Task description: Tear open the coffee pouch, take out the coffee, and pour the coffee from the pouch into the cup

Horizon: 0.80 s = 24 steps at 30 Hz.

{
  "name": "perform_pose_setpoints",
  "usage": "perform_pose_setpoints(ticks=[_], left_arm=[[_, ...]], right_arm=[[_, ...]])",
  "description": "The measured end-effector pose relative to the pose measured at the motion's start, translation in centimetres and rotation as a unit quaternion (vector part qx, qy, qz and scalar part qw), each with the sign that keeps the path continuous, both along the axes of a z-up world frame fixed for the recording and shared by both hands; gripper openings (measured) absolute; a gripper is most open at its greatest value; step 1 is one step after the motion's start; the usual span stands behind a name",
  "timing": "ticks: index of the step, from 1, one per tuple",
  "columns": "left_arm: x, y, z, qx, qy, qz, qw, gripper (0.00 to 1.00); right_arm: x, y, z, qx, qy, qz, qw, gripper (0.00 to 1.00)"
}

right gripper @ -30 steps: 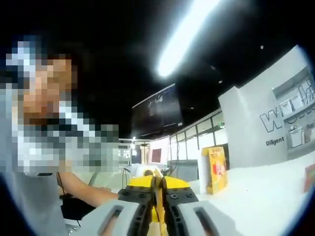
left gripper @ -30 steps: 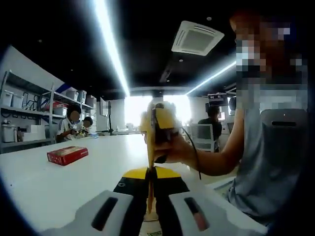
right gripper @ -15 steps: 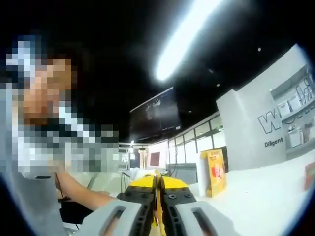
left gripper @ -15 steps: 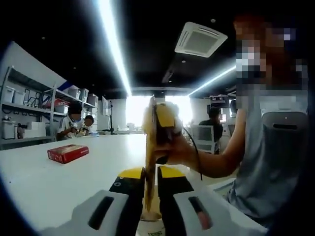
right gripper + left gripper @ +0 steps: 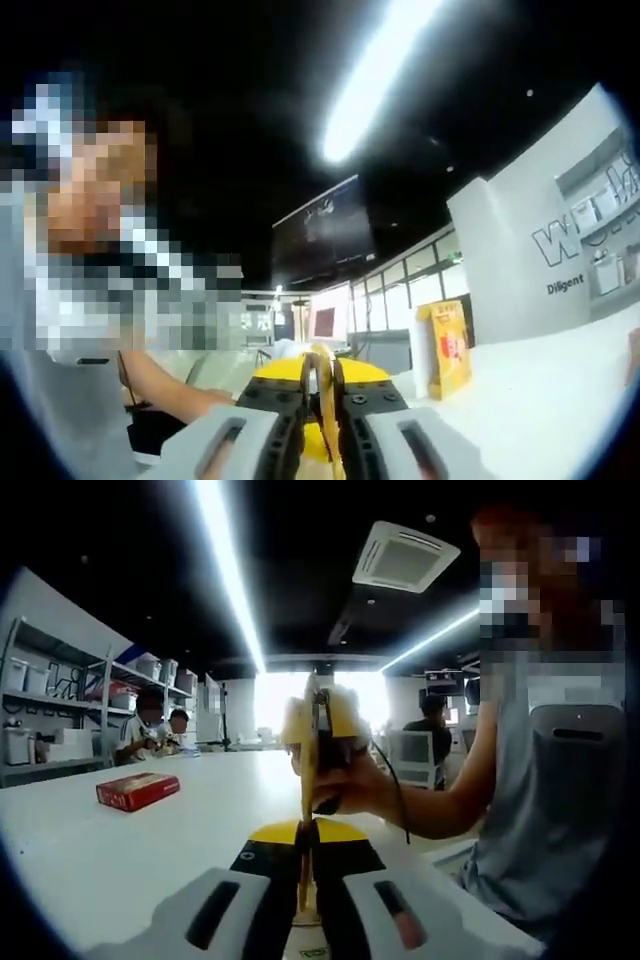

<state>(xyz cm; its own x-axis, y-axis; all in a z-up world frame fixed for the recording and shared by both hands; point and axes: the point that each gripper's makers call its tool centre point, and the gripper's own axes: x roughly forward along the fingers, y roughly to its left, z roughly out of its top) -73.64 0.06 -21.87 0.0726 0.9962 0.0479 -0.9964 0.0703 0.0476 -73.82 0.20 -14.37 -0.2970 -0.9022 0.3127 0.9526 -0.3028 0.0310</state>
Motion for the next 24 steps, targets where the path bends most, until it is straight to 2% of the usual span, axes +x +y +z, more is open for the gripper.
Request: perform_pose_setpoints(ticks=[4,7,10,17,20,24], left_arm=[[0.1,0.11,0.21,0.006,-0.007,-0.005,0.9999,0.16],[0.02,0.08,0.23,0.006,-0.005,-0.002,1.0,0.16],[-0.17,-0.01,0.12,0.002,0.008,0.004,1.0,0.09],[-0.14,-0.06,-0.01,-0.002,0.013,0.004,0.9999,0.06],[-0.11,-0.01,-0.1,-0.005,0.012,0.003,0.9999,0.06],[0.0,0.05,-0.21,-0.006,0.007,0.002,1.0,0.08]], right_arm=[[-0.16,0.04,0.03,-0.001,0.001,-0.007,1.0,0.03],[-0.38,0.23,0.12,-0.007,0.001,-0.012,0.9999,0.02],[-0.38,0.16,0.01,-0.012,-0.003,-0.007,0.9999,0.03],[-0.31,0.09,0.28,-0.023,-0.009,0.002,0.9997,0.17],[-0.04,-0.12,0.51,-0.021,-0.003,0.003,0.9998,0.16],[-0.11,-0.21,0.45,-0.014,0.005,-0.004,0.9999,0.07]])
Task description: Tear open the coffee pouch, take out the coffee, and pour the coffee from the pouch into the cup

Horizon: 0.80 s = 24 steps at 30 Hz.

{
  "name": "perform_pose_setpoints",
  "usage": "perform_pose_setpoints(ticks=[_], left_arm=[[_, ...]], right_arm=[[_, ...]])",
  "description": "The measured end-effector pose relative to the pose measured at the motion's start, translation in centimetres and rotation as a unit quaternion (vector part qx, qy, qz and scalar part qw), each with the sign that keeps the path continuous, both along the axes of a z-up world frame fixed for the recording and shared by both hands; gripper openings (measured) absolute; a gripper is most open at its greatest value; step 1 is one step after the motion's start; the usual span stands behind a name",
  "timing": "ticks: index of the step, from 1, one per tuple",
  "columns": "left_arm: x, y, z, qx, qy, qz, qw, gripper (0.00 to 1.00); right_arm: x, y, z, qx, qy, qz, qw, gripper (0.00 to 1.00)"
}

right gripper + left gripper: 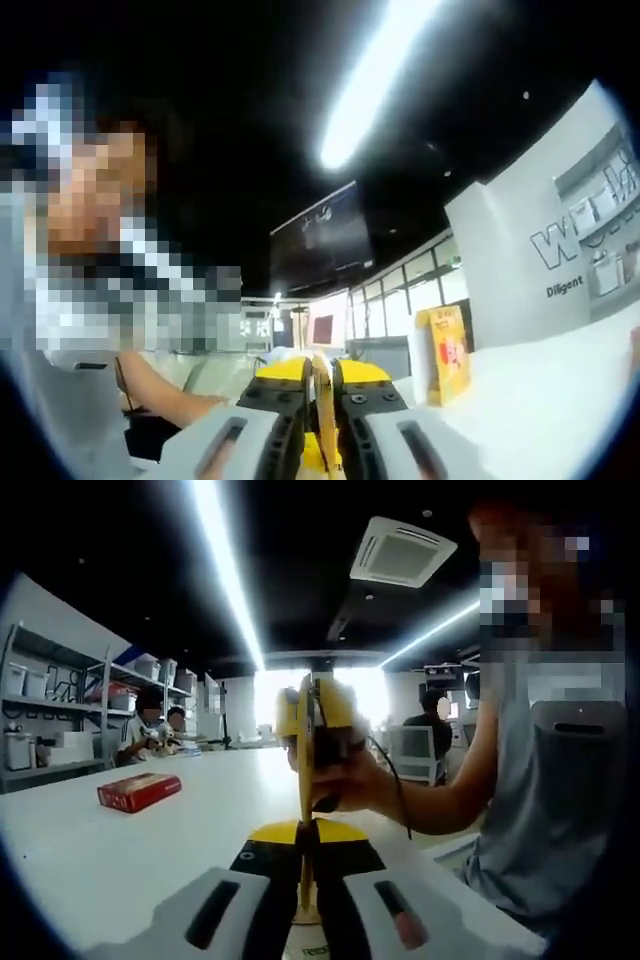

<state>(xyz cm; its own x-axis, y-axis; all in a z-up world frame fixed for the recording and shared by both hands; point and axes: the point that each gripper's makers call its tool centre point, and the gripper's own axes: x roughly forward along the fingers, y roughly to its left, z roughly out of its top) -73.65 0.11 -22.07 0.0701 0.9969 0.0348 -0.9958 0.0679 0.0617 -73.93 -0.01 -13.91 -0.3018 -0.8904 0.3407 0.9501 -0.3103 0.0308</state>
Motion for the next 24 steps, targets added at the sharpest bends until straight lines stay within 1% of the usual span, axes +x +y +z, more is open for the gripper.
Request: perform_pose_setpoints(ticks=[2,3,6,9,13,14,15,16,18,19,21,22,23,24], left_arm=[[0.4,0.0,0.2,0.006,-0.004,-0.007,1.0,0.14],[0.4,-0.1,0.3,0.009,-0.005,-0.007,0.9999,0.16],[0.2,-0.2,0.5,0.012,-0.005,-0.002,0.9999,0.16],[0.1,-0.1,0.4,0.011,-0.004,0.002,0.9999,0.16],[0.3,0.1,0.0,0.005,0.003,0.005,1.0,0.13],[0.3,0.1,0.0,0.004,0.007,0.005,1.0,0.09],[0.4,0.1,0.0,0.006,0.014,0.003,0.9999,0.07],[0.4,0.0,0.0,0.003,0.013,0.003,0.9999,0.07],[0.4,-0.1,0.0,0.003,0.015,0.005,0.9999,0.06],[0.3,-0.1,0.0,0.003,0.013,0.004,0.9999,0.06],[0.3,-0.1,0.0,0.001,0.013,0.003,0.9999,0.06],[0.3,-0.1,0.0,0.001,0.013,0.003,0.9999,0.06],[0.3,-0.1,-0.1,0.0,0.013,0.003,0.9999,0.07],[0.4,0.0,-0.1,0.0,0.011,0.002,0.9999,0.08]], right_arm=[[0.0,0.0,-0.2,0.004,-0.002,-0.001,1.0,0.04],[-0.1,-0.1,-0.3,0.007,0.002,-0.009,0.9999,0.03],[-0.4,0.3,-0.4,0.004,0.002,-0.018,0.9998,0.02],[-0.7,0.9,-0.1,-0.013,0.002,-0.02,0.9997,0.02],[-0.2,1.3,0.7,-0.042,0.002,-0.004,0.9991,0.03],[-0.1,1.4,0.8,-0.048,0.002,0.002,0.9988,0.04],[-0.2,1.4,0.7,-0.047,0.0,0.003,0.9989,0.06],[-0.2,1.4,0.6,-0.047,-0.002,0.007,0.9989,0.1],[0.0,0.8,-0.2,-0.03,-0.01,0.017,0.9994,0.17],[-0.1,0.6,-0.7,-0.019,-0.01,0.013,0.9997,0.17],[-0.1,0.3,-1.5,-0.007,-0.014,0.011,0.9998,0.15],[-0.1,0.3,-1.7,-0.004,-0.013,0.008,0.9999,0.08],[-0.3,0.5,-1.8,-0.003,-0.005,-0.004,1.0,0.04],[-0.3,0.5,-1.8,-0.005,-0.007,-0.005,0.9999,0.03]])
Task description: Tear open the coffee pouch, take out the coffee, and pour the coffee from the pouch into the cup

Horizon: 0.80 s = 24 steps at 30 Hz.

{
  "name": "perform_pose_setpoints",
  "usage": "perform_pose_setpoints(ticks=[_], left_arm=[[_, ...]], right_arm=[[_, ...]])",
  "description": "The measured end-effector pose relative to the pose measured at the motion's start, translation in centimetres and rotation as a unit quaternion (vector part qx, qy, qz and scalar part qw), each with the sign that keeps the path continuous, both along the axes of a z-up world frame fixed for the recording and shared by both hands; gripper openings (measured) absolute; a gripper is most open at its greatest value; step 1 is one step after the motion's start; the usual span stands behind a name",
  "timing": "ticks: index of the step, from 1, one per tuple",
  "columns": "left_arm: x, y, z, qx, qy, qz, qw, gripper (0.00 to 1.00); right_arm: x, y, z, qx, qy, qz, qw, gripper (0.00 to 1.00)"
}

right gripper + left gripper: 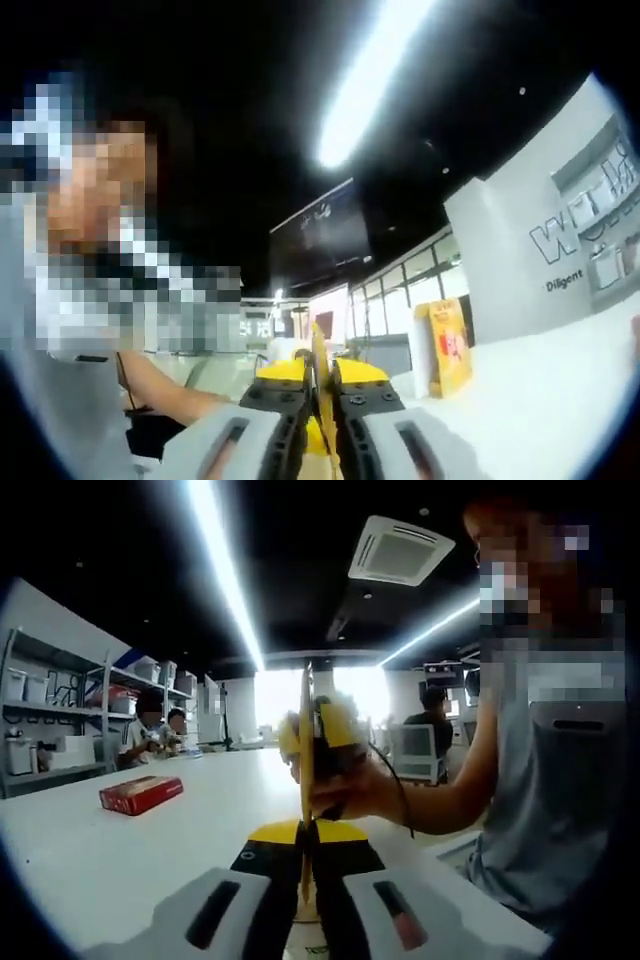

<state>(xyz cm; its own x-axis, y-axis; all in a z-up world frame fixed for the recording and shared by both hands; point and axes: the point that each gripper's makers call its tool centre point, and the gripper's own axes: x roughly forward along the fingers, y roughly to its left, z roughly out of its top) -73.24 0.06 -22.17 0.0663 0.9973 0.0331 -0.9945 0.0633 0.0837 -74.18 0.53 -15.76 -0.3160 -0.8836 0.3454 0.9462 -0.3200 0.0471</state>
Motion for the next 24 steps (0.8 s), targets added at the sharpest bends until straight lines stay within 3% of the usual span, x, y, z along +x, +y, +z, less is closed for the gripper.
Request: perform_pose_setpoints(ticks=[3,6,10,13,18,20,24], left_arm=[[0.0,0.2,0.3,0.01,-0.008,0.001,0.9999,0.16],[0.0,0.1,0.4,0.014,-0.008,0.002,0.9999,0.17],[0.0,0.0,0.3,0.011,0.0,0.003,0.9999,0.08],[0.2,0.0,0.0,0.001,0.007,0.001,1.0,0.06],[0.5,0.1,-1.2,-0.038,-0.001,-0.011,0.9992,0.06],[0.4,0.4,-1.7,-0.058,0.011,-0.007,0.9982,0.06],[0.8,1.4,-0.9,-0.074,0.021,-0.013,0.997,0.06]], right_arm=[[-0.4,0.4,0.2,-0.012,-0.004,-0.011,0.9999,0.02],[-0.3,0.5,0.3,-0.019,0.0,-0.012,0.9998,0.02],[0.3,0.2,0.3,-0.026,-0.01,0.01,0.9996,0.03],[0.4,0.3,0.1,-0.021,-0.01,0.011,0.9997,0.13],[1.5,0.4,-1.2,0.043,-0.011,0.03,0.9986,0.17],[1.5,0.6,-1.6,0.071,-0.003,0.022,0.9972,0.17],[1.8,1.0,-2.1,0.104,0.001,0.016,0.9944,0.15]])
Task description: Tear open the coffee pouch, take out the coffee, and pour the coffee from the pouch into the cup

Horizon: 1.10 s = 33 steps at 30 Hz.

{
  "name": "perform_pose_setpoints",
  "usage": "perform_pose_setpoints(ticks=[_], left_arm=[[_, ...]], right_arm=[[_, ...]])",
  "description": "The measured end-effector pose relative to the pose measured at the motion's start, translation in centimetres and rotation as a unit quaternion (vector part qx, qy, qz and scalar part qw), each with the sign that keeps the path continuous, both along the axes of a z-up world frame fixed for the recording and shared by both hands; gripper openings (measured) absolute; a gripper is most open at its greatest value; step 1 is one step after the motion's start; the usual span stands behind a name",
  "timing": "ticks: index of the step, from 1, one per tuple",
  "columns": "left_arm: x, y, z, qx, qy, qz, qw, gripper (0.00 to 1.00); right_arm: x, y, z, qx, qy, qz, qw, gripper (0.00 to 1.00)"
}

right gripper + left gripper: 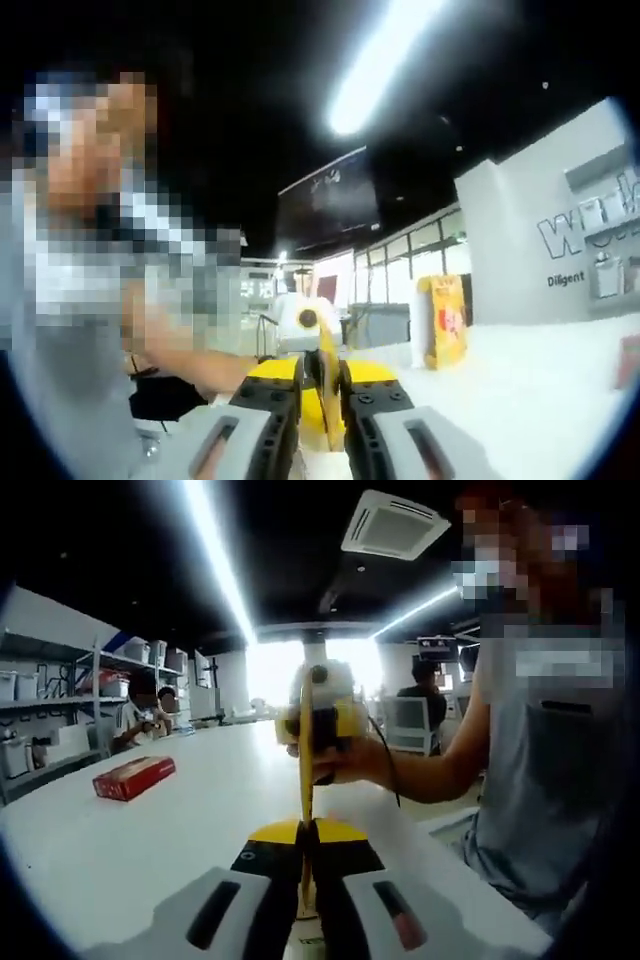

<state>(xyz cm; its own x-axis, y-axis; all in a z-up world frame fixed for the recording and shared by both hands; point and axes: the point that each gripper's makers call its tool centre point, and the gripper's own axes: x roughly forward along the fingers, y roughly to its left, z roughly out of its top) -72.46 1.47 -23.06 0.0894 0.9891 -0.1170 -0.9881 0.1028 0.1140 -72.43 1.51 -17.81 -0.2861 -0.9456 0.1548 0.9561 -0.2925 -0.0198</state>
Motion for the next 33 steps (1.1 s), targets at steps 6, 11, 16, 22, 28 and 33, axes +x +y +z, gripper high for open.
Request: perform_pose_setpoints(ticks=[6,11,16,22,28,33], left_arm=[[-0.5,0.1,1.0,-0.022,0.005,0.009,0.9997,0.06],[-1.2,-0.6,0.3,-0.014,-0.033,0.049,0.9981,0.16],[-2.0,-2.2,0.8,0.034,-0.059,0.118,0.9907,0.24],[-2.7,-3.7,1.5,0.064,-0.032,0.245,0.9668,0.32],[-1.9,-2.8,2.0,0.059,0.094,0.329,0.9377,0.36],[-0.8,-1.6,1.4,0.075,0.103,0.321,0.9386,0.33]], right_arm=[[-0.5,0.8,0.1,0.005,0.018,-0.017,0.9997,0.04],[-0.9,0.7,-0.5,-0.012,0.02,-0.028,0.9993,0.02],[-0.9,1.3,-0.1,-0.064,0.013,-0.03,0.9974,0.02],[-0.8,2.0,0.2,-0.103,0.003,-0.034,0.9941,0.02],[-1.1,2.5,0.6,-0.132,-0.009,-0.055,0.9897,0.02],[-0.8,2.2,0.6,-0.141,-0.006,-0.054,0.9886,0.03]])
